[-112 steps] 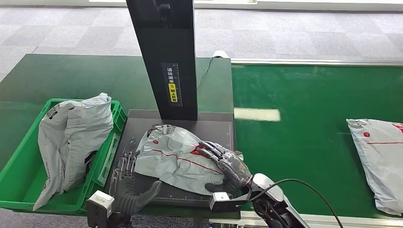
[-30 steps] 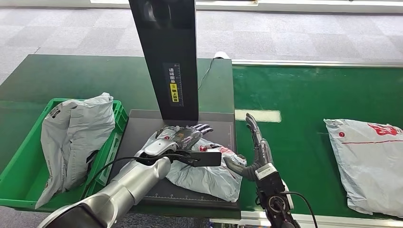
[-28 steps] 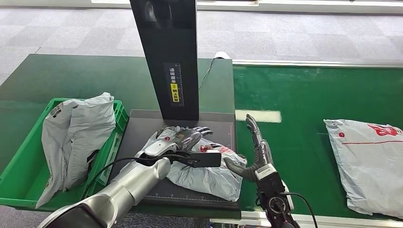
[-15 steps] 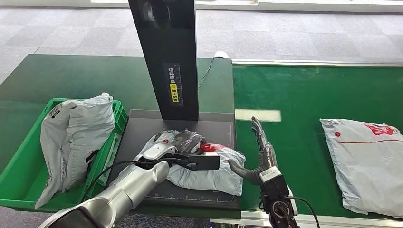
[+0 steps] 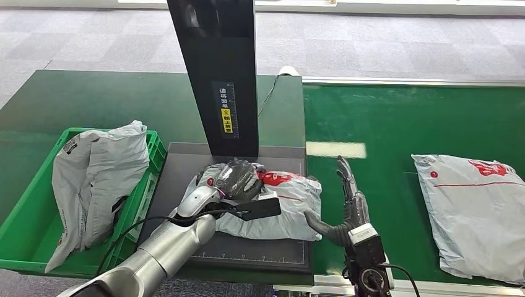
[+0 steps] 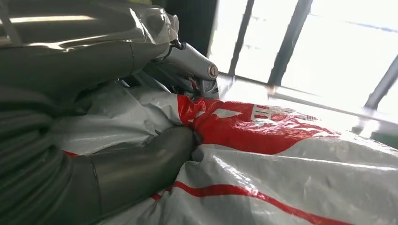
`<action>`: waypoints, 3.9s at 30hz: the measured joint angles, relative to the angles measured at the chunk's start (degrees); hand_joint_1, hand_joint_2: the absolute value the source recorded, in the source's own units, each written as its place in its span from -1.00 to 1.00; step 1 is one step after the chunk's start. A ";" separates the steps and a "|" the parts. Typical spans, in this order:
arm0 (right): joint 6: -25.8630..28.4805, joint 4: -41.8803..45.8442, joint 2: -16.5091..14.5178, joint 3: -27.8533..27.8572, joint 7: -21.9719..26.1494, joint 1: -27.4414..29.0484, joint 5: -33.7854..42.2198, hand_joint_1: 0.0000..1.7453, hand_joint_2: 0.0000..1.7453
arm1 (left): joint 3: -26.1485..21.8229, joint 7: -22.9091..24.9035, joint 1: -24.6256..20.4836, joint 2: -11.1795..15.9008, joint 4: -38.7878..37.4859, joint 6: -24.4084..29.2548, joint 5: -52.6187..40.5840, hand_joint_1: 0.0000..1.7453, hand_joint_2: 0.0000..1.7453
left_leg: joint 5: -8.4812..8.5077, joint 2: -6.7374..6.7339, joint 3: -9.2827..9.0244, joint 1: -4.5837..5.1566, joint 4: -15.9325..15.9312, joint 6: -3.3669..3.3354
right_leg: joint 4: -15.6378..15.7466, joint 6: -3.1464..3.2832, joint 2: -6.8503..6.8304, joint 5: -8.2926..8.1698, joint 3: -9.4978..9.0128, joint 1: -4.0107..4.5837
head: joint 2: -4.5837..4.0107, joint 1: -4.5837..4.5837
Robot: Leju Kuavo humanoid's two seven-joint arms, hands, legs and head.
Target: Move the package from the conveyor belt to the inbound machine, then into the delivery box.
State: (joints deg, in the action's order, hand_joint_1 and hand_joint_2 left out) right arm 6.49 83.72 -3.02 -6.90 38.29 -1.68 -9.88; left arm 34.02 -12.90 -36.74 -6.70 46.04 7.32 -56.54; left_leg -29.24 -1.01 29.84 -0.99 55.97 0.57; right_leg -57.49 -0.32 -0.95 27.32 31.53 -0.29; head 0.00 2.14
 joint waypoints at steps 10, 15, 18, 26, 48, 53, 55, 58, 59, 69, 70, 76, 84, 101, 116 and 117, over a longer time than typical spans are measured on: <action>1.32 4.69 0.02 2.40 0.65 3.58 2.03 -1.00 1.00 | -5.55 -2.43 10.01 4.80 19.99 19.31 -0.98 1.00 1.00 | 0.00 -0.02 0.21 0.00 -0.01 0.00 | 0.00 0.00 0.01 0.01 0.21 0.00 | 0.00 -0.01; 2.35 8.08 -0.04 4.75 1.61 5.67 3.94 -1.00 1.00 | -10.45 -4.64 16.55 6.53 31.35 28.79 -1.73 1.00 1.00 | -0.01 -0.03 0.31 0.00 -0.01 0.00 | 0.00 0.01 0.01 0.02 0.32 0.00 | 0.00 -0.01; 2.37 9.37 -0.08 5.59 1.68 6.22 4.22 -1.00 1.00 | -12.48 -4.85 18.86 7.17 35.96 29.37 -1.82 1.00 1.00 | -0.01 -0.01 0.31 0.00 -0.01 0.01 | 0.00 0.01 0.00 0.02 0.32 0.00 | 0.00 -0.01; 2.36 10.75 -0.31 6.38 1.68 6.64 4.28 -1.00 1.00 | -14.25 -4.94 21.08 7.99 41.00 29.37 -1.84 1.00 1.00 | 0.00 -0.01 0.29 0.01 0.00 0.00 | 0.00 0.00 0.00 0.02 0.31 0.00 | 0.00 -0.01; 3.56 11.94 -0.83 7.00 1.73 6.68 4.14 -1.00 1.00 | -39.34 -25.00 27.91 0.49 58.29 30.64 15.39 1.00 1.00 | -0.01 -0.07 0.37 -0.01 -0.03 0.01 | 0.00 0.01 0.04 0.03 0.37 0.03 | 0.00 -0.01; 2.38 12.04 -1.97 7.04 1.75 6.57 3.26 -1.00 1.00 | -51.73 -26.72 28.17 -2.68 68.79 30.62 24.11 1.00 1.00 | -0.01 -0.05 0.37 -0.01 -0.03 0.01 | 0.00 0.01 0.02 0.03 0.37 0.04 | 0.00 -0.01; 2.31 12.04 -2.37 7.03 1.75 6.37 3.06 -1.00 1.00 | -54.65 -26.79 28.19 -3.16 70.76 30.60 24.53 1.00 1.00 | 0.00 -0.02 0.37 -0.01 -0.03 0.01 | 0.00 0.01 -0.01 0.04 0.36 0.04 | 0.00 -0.02; 2.28 12.04 -2.68 7.05 1.75 6.21 2.92 -1.00 1.00 | -57.08 -26.86 27.99 -3.63 71.95 30.58 23.69 1.00 1.00 | 0.00 -0.02 0.36 -0.01 -0.02 0.01 | 0.00 0.01 -0.01 0.04 0.35 0.03 | 0.00 -0.02; 2.22 12.04 -2.75 7.06 1.74 6.21 2.88 -1.00 1.00 | -57.64 -26.86 27.81 -3.80 72.04 30.58 23.15 1.00 1.00 | 0.00 -0.02 0.36 0.00 -0.02 0.01 | 0.00 0.01 -0.01 0.03 0.35 0.03 | 0.00 -0.02; 1.06 13.71 -3.39 8.36 1.52 6.71 0.25 -1.00 1.00 | -60.27 3.97 21.46 -0.89 55.68 21.19 -4.39 1.00 1.00 | 0.05 -0.02 0.28 -0.02 -0.01 0.06 | 0.00 0.03 0.01 0.02 0.36 0.04 | 0.00 -0.01; 0.47 13.95 -3.39 8.72 1.31 6.60 -0.04 -1.00 1.00 | -59.82 8.04 20.20 0.46 52.35 18.04 -7.02 1.00 1.00 | 0.07 -0.02 0.27 -0.03 -0.02 0.09 | -0.01 0.04 0.01 0.01 0.36 0.06 | 0.00 -0.01; -1.35 14.09 -3.46 9.45 0.07 5.00 -2.45 -1.00 1.00 | -56.89 17.80 13.73 7.22 34.51 5.73 -11.98 1.00 1.00 | 0.12 -0.14 0.27 -0.04 -0.02 0.12 | -0.04 0.05 0.08 -0.04 0.33 0.07 | 0.00 -0.02; -1.85 14.09 -4.10 9.96 0.08 4.31 -2.86 -1.00 1.00 | -56.65 19.33 12.66 11.47 24.29 1.77 -12.72 1.00 1.00 | 0.11 -0.08 0.38 -0.03 -0.02 0.12 | -0.03 0.06 0.07 -0.02 0.41 0.06 | 0.00 -0.02; -2.51 12.50 -5.56 10.13 -0.56 2.33 -3.37 -1.00 1.00 | -54.55 20.10 12.77 13.51 17.79 -8.64 -15.99 -1.00 1.00 | 0.12 0.04 0.26 0.08 -0.02 0.12 | -0.03 0.05 -0.07 -0.02 0.24 -0.06 | 0.00 -0.02; -2.26 15.08 -7.05 11.11 -0.46 5.78 1.10 -1.00 1.00 | -52.19 -0.17 26.19 4.48 38.17 11.01 21.10 -1.00 1.00 | 0.04 0.01 0.35 0.20 -0.02 0.05 | 0.00 0.00 -0.04 0.02 0.36 -0.16 | 0.00 -0.02; -2.24 15.20 -7.06 11.11 -0.43 5.87 1.24 -1.00 1.00 | -51.76 -1.01 27.10 3.91 39.25 11.28 21.92 -1.00 1.00 | 0.04 0.01 0.35 0.20 -0.02 0.05 | 0.00 -0.01 -0.04 0.02 0.36 -0.16 | 0.00 -0.01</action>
State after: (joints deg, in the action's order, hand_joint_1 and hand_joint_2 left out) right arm 4.25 98.92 -10.08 4.21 37.86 4.19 -8.63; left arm -17.74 -13.91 -9.64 -2.79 85.29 18.60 -34.62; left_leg -29.20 -1.00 30.19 -0.78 55.94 0.62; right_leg -57.49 -0.32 -1.00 27.34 31.89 -0.44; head 0.00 2.13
